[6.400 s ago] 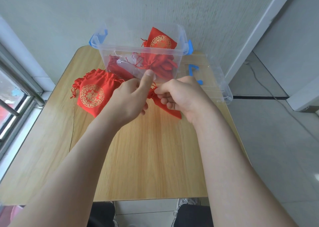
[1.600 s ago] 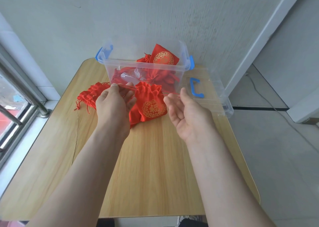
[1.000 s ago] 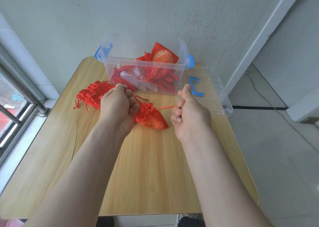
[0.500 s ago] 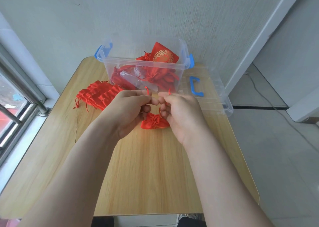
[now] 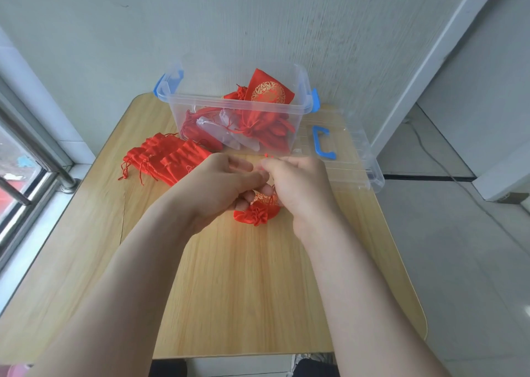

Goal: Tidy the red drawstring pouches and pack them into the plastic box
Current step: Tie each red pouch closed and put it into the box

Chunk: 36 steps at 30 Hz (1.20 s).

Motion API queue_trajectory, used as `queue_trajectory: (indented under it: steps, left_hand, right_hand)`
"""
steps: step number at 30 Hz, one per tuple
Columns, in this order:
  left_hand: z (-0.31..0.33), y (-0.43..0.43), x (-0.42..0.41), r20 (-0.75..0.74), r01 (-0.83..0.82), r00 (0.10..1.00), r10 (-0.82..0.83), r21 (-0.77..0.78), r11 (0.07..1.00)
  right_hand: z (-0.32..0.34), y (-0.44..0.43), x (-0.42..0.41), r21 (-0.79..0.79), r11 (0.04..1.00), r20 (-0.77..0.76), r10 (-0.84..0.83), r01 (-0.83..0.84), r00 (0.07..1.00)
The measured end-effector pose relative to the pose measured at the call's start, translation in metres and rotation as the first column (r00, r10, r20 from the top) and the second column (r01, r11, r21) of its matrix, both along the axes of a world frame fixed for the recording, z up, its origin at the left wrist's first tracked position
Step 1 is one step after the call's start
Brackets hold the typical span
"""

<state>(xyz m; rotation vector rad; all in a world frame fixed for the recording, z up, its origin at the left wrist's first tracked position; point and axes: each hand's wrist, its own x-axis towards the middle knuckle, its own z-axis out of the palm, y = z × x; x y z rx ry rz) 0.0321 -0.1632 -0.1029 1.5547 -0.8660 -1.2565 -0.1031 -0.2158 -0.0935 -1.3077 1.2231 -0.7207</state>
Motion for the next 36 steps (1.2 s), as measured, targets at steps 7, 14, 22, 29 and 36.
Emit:
queue_trajectory:
  steps: [7, 14, 22, 29, 36]
  left_hand:
    - [-0.001, -0.001, 0.005, -0.099, -0.019, 0.995, 0.029, 0.1, 0.995]
    - [-0.002, 0.0, 0.006, -0.01, -0.024, 1.0, 0.026, 0.123, 0.992]
    - [0.003, 0.003, 0.001, 0.065, 0.152, 0.985, -0.159, 0.091, 0.984]
    - [0.005, 0.003, 0.003, 0.017, 0.164, 0.986, -0.165, 0.081, 0.983]
    - [0.003, 0.003, 0.003, 0.083, 0.181, 0.979, -0.187, 0.074, 0.981]
  right_hand:
    - [-0.004, -0.003, 0.002, 0.093, 0.993, -0.038, -0.069, 0.072, 0.997]
    - [0.008, -0.009, -0.012, 0.019, 0.998, -0.111, 0.058, -0.056, 0.992]
    - [0.004, -0.023, -0.017, 0.065, 0.977, -0.048, 0.208, -0.205, 0.977]
    - [0.004, -0.023, -0.02, 0.04, 0.978, -0.1, 0.207, -0.204, 0.973]
    - [0.0, -0.023, -0.019, -0.002, 0.968, -0.056, 0.25, -0.251, 0.967]
